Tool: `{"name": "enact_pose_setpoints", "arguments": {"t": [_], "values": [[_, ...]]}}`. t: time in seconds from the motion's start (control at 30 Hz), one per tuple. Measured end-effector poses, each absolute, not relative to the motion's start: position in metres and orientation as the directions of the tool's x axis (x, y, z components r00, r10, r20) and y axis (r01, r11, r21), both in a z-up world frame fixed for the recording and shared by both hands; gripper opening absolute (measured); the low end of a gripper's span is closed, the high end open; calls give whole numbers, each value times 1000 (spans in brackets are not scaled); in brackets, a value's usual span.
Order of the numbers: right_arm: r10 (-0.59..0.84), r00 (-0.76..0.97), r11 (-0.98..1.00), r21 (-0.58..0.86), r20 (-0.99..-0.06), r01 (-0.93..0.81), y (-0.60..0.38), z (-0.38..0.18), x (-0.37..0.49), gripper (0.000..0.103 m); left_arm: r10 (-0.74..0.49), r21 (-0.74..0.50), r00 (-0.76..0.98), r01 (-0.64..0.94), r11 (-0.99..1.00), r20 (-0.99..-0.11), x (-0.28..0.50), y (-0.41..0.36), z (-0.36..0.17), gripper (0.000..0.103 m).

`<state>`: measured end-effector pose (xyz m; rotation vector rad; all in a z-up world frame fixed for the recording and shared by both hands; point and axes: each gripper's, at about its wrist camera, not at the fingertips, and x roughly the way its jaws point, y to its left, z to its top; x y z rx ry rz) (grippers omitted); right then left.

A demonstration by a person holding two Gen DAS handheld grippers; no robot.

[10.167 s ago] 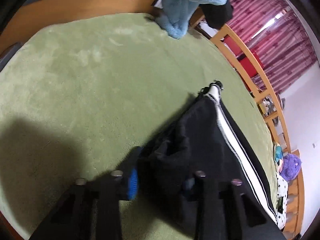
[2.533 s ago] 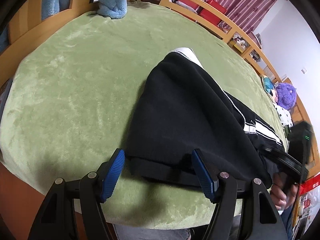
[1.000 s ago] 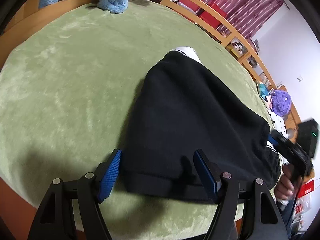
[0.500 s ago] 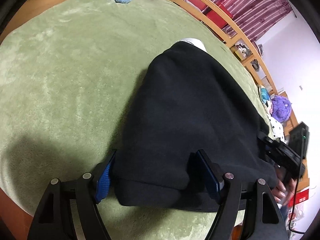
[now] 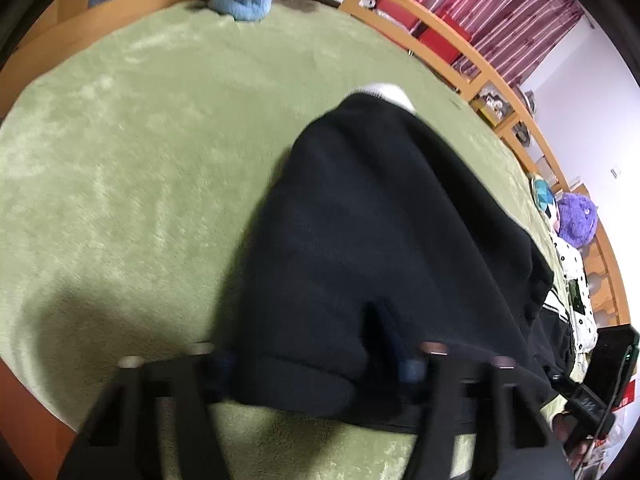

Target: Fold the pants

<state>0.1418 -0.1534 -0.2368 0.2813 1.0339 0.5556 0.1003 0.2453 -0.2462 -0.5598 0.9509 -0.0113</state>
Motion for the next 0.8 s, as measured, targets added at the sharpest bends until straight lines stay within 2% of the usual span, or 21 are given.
{"name": "enact_pose_setpoints", "arguments": {"t": [0.03, 0.07, 0.17, 0.27, 0.37, 0.53, 0.67, 0.8], "values": [[558, 408, 830, 477, -722, -290, -161, -230, 140, 48, -259, -464, 600, -215, 859, -757, 98, 245, -242, 18], [547, 424, 837, 468, -722, -282, -165, -225, 141, 48, -262, -468, 611, -204, 860, -747, 97, 244, -235, 15], [484, 494, 875, 415, -723, -250, -192, -205, 134, 48, -250, -453, 667, -146, 879, -701, 91, 236, -194, 14], [439, 561, 891, 422, -702, -169, -238, -190, 125, 49, -243, -390, 720, -41, 920, -650, 87, 210, -139, 14], [374, 613, 901, 430, -696, -62, -290, -182, 113, 49, -220, -272, 759, 58, 960, -613, 86, 160, -83, 14], [288, 676, 888, 453, -679, 77, -368, -175, 86, 49, -250, -93, 787, 241, 966, -563, 85, 51, -11, 14], [241, 709, 863, 481, -662, 156, -421, -175, 56, 49, -343, -13, 759, 403, 915, -554, 88, -51, 18, 14], [211, 720, 833, 506, -661, 221, -464, -184, 30, 50, -466, -29, 663, 558, 830, -585, 89, -155, 15, 14]]}}
